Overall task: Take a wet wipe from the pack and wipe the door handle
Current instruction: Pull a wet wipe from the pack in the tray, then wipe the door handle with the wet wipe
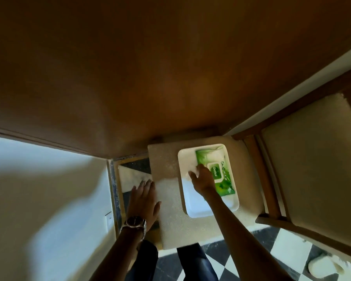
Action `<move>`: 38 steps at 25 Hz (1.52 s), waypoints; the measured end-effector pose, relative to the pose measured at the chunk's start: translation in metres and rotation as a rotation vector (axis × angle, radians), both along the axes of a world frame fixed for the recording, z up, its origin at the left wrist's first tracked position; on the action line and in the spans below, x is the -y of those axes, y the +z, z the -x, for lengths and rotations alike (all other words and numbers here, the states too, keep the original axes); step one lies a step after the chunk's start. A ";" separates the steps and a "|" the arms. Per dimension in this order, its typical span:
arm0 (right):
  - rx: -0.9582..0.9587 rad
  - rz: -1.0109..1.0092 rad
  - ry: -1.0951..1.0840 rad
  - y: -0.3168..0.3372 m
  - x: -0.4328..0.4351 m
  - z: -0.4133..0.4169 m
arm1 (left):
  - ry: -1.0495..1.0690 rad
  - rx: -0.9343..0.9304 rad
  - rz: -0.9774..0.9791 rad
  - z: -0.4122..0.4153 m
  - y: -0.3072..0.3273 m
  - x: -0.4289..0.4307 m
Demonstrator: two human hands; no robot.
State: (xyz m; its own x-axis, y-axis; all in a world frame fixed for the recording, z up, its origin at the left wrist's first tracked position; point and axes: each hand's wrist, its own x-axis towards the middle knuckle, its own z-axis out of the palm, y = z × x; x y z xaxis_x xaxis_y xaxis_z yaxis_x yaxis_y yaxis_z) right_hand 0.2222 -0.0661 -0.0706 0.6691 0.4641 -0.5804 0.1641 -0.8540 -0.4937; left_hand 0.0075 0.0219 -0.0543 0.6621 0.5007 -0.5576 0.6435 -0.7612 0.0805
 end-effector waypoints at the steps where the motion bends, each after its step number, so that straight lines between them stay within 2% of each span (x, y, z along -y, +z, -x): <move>1: 0.003 -0.040 0.030 0.017 -0.008 0.003 | 0.012 0.082 -0.090 0.004 0.025 -0.008; 4: -0.036 -0.232 0.079 0.095 -0.048 0.025 | 0.041 0.346 -0.318 0.025 0.107 -0.039; 7: -0.174 -0.447 0.110 0.197 -0.101 0.059 | 0.074 0.420 -0.491 0.050 0.194 -0.084; 10: -0.158 -0.657 0.147 0.288 -0.149 0.091 | 0.052 0.502 -0.660 0.064 0.282 -0.127; 13: -0.040 -0.890 0.215 0.360 -0.183 0.120 | -0.176 0.644 -0.867 0.068 0.372 -0.162; 15: 0.029 -1.021 0.239 0.386 -0.200 0.131 | -0.344 0.719 -1.034 0.062 0.430 -0.185; 16: 0.033 -1.042 0.238 0.394 -0.206 0.137 | -0.357 0.752 -1.099 0.057 0.459 -0.195; 18: 0.019 -1.005 0.236 0.408 -0.215 0.149 | -0.321 0.807 -1.232 0.050 0.524 -0.214; 21: 0.029 -0.907 0.272 0.417 -0.224 0.159 | -0.209 0.794 -1.378 0.045 0.618 -0.247; 24: 0.092 -0.791 0.266 0.411 -0.233 0.155 | -0.234 0.759 -1.514 0.040 0.698 -0.278; 27: 0.204 -0.665 0.300 0.408 -0.238 0.152 | -0.249 0.835 -1.593 0.025 0.760 -0.301; 29: 0.159 -0.689 0.246 0.404 -0.243 0.154 | -0.258 0.883 -1.577 0.016 0.780 -0.310; 31: 0.027 -0.701 0.173 0.404 -0.246 0.155 | -0.265 0.928 -1.586 0.013 0.775 -0.320; 35: -0.209 -0.657 0.152 0.412 -0.255 0.142 | -0.249 0.985 -1.595 0.014 0.769 -0.328; 38: -0.295 -0.665 0.168 0.414 -0.242 0.135 | -0.241 0.993 -1.603 0.010 0.768 -0.327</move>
